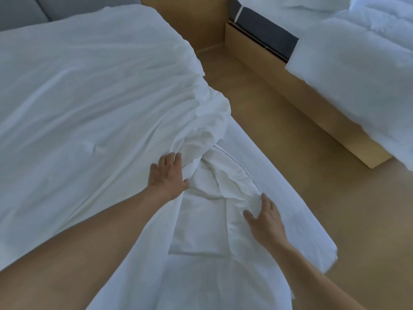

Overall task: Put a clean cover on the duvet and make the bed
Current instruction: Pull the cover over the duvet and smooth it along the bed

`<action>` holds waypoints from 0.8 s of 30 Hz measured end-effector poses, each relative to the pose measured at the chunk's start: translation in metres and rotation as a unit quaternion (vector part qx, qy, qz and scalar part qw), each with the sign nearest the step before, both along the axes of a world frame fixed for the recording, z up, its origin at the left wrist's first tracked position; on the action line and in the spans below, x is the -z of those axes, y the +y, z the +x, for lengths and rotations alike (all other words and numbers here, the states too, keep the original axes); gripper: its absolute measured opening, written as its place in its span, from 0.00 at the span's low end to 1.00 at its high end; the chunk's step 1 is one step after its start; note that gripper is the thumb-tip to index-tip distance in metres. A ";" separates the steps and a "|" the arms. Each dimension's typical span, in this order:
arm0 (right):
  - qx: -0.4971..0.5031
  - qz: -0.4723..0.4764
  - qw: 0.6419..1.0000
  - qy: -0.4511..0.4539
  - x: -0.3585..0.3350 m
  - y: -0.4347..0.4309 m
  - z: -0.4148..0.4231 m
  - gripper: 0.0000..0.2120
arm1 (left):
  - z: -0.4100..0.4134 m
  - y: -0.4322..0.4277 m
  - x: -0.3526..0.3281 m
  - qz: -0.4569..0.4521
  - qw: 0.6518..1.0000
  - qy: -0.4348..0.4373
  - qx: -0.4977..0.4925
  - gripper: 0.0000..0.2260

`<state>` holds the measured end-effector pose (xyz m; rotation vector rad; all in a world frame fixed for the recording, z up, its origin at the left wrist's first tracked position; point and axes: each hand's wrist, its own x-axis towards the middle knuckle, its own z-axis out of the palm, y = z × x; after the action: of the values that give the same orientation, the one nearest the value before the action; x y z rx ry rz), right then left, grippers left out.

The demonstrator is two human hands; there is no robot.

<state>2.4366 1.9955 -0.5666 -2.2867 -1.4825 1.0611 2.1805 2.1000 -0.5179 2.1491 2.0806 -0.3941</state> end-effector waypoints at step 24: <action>-0.290 0.124 0.919 0.235 -0.059 0.195 0.011 0.19 | 0.141 0.028 -0.121 -0.116 0.816 -0.536 -0.183 0.23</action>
<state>2.4478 2.1908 -0.5073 -1.3079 -1.9686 1.3447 2.3218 2.1282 -0.3971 1.2362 1.5379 0.4919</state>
